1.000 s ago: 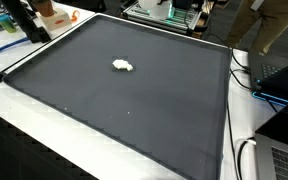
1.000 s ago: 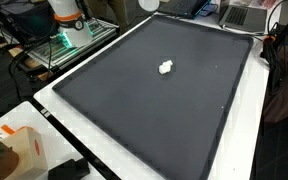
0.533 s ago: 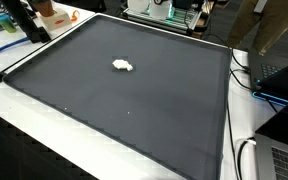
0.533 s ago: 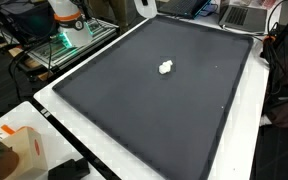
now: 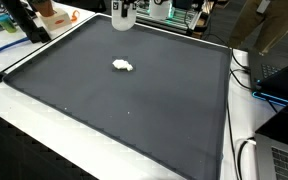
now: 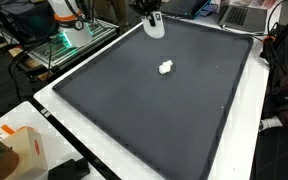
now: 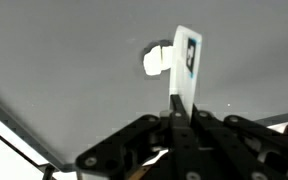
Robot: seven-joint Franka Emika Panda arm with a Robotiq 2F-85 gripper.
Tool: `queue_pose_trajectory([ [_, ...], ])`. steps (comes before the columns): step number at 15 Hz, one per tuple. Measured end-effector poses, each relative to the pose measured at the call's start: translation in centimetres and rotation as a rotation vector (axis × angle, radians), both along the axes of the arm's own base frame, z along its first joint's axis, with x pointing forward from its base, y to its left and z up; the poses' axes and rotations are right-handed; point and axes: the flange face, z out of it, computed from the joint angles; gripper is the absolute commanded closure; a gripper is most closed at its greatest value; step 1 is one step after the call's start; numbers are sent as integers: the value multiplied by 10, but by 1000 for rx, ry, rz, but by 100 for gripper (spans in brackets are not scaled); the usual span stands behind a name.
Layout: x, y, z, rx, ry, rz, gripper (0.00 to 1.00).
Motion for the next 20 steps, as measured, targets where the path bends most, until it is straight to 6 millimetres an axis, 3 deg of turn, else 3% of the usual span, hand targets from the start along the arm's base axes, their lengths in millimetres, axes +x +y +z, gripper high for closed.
queue_pose_trajectory([
  [7, 15, -5, -8, 0, 0, -21, 99],
  [15, 33, -28, -57, 20, 40, 11, 96],
  [20, 38, -29, -64, 30, 35, 6, 99],
])
